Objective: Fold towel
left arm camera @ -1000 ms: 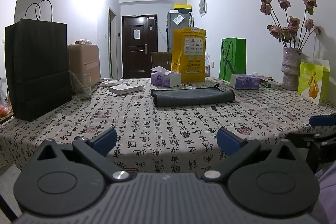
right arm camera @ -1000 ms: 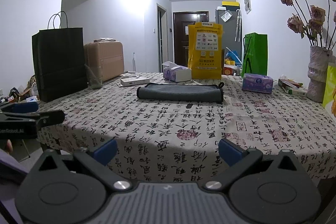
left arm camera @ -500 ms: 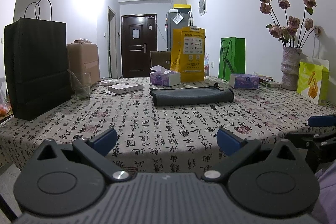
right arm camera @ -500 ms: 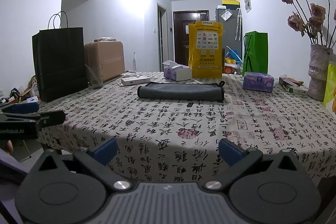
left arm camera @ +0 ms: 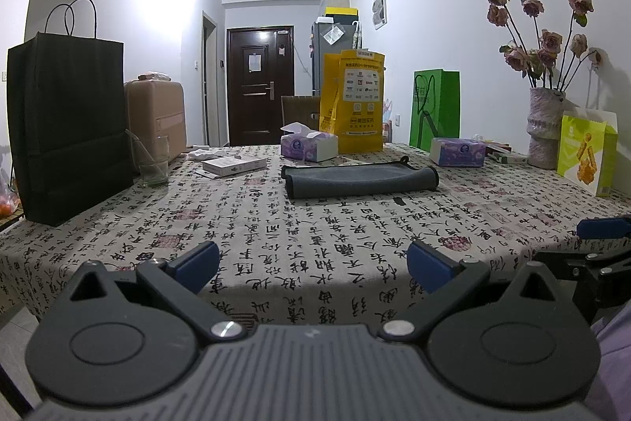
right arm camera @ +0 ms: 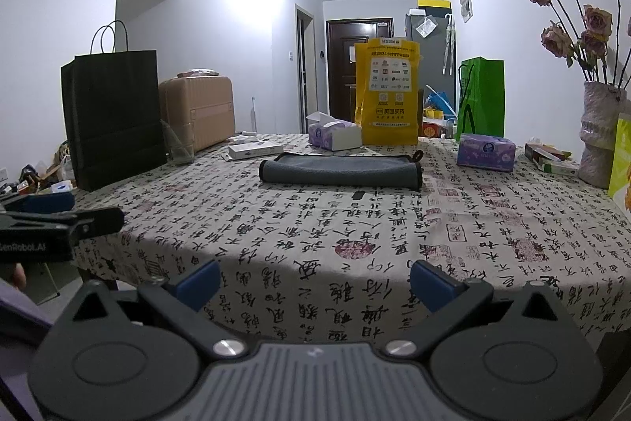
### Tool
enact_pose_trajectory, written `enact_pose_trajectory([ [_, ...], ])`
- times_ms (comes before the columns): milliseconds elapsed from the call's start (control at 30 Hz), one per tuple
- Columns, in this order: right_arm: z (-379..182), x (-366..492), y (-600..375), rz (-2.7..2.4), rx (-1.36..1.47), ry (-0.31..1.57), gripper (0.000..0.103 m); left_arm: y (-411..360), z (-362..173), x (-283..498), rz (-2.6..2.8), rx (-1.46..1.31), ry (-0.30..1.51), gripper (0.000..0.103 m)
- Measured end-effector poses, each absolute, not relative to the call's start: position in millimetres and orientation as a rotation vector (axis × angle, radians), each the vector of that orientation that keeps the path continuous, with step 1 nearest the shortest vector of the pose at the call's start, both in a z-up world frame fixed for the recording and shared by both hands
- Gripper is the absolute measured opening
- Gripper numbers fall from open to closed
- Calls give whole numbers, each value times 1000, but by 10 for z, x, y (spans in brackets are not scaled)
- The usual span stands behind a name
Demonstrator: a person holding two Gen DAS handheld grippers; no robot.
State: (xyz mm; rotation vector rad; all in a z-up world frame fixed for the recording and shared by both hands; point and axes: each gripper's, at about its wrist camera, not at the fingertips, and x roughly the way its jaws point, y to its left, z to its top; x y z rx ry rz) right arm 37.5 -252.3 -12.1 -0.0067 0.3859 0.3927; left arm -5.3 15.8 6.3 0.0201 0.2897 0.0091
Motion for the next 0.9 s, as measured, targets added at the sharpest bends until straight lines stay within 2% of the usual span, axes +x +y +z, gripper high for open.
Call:
enact_pose_trajectory([
  [900, -120, 372, -2520, 393, -6, 386, 103, 145, 40, -69, 6, 20, 289, 103],
])
